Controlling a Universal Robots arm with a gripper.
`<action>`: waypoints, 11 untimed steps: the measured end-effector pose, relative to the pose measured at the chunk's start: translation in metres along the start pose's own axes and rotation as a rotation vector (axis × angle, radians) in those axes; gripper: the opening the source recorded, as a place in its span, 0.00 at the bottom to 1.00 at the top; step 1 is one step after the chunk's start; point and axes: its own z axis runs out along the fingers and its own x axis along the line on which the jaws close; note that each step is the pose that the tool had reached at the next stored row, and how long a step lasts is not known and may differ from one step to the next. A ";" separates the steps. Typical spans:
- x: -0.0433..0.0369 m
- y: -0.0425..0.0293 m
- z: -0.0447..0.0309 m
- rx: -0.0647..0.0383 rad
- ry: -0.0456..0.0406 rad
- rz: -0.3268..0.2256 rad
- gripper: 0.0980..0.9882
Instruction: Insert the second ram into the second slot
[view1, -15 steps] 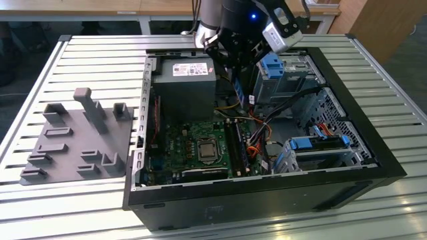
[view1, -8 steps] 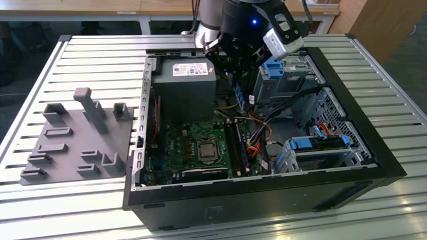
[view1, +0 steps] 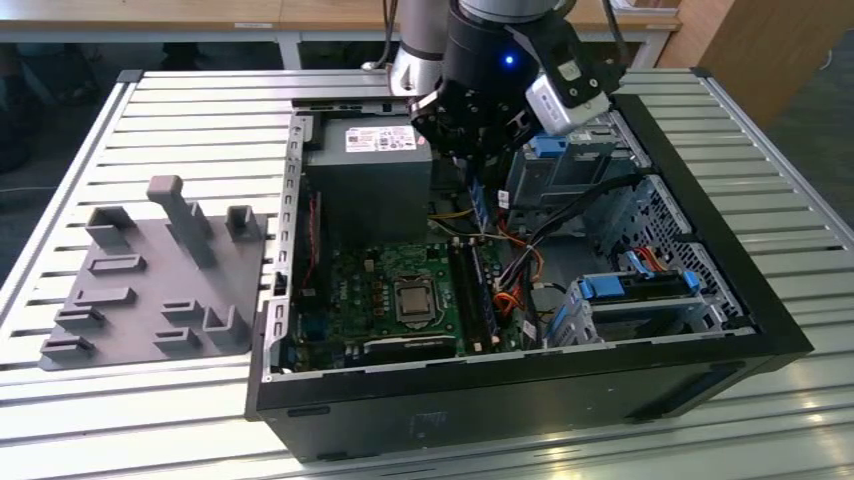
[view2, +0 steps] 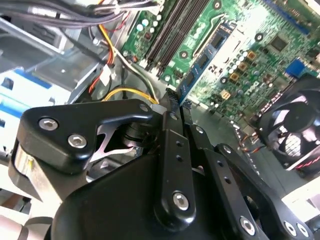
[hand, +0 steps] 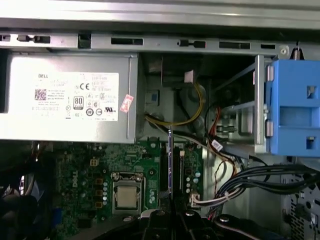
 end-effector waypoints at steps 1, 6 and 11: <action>0.0000 -0.0026 0.0001 0.000 0.0000 0.001 0.05; 0.0002 -0.0127 0.0038 0.000 -0.0003 0.006 0.05; 0.0003 -0.0134 0.0127 0.000 -0.0002 0.006 0.05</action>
